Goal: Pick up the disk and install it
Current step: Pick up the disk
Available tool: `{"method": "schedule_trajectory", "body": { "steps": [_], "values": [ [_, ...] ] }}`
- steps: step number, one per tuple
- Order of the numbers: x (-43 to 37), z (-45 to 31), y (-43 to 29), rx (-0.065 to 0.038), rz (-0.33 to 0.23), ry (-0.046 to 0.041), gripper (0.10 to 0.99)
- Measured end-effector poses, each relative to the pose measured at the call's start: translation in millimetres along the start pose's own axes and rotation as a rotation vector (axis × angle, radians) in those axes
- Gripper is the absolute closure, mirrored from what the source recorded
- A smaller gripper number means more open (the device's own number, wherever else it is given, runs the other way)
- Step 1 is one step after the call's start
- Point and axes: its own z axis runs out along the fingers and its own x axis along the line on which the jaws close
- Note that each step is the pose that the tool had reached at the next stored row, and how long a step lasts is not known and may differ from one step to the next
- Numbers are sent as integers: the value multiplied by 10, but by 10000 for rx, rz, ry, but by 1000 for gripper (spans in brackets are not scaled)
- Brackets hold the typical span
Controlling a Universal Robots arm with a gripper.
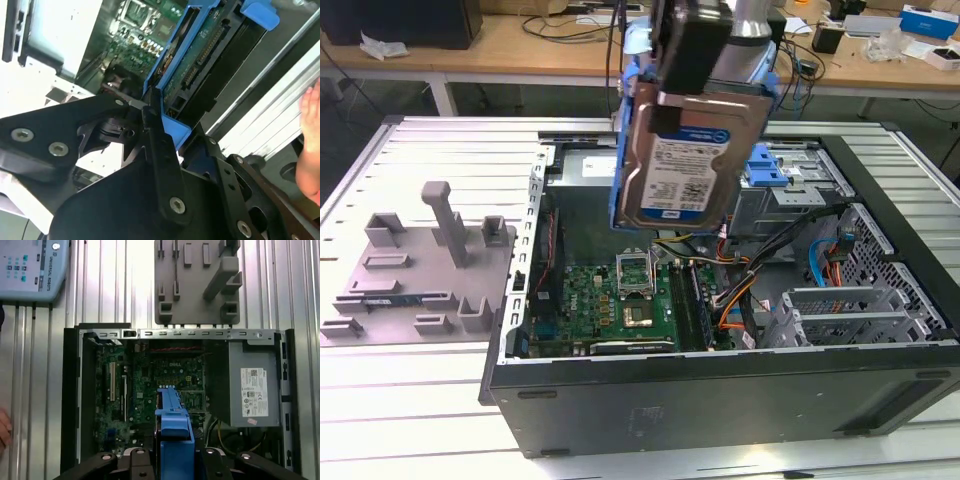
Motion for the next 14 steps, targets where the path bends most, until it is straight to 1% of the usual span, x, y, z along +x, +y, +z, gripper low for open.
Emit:
{"method": "schedule_trajectory", "body": {
  "steps": [1,2,3,5,7,8,9,14],
  "values": [
    [29,-5,-66,0,1,1,722],
    [74,-11,-163,0,-1,1,722],
    [107,-15,-233,0,1,0,722],
    [150,-20,-318,0,-1,1,722],
    [191,-24,-384,0,0,1,722],
    [207,-24,-406,0,-1,0,722],
    [213,-24,-413,0,-1,0,722],
    [218,-24,-416,-1,0,0,722]
  ]
}}
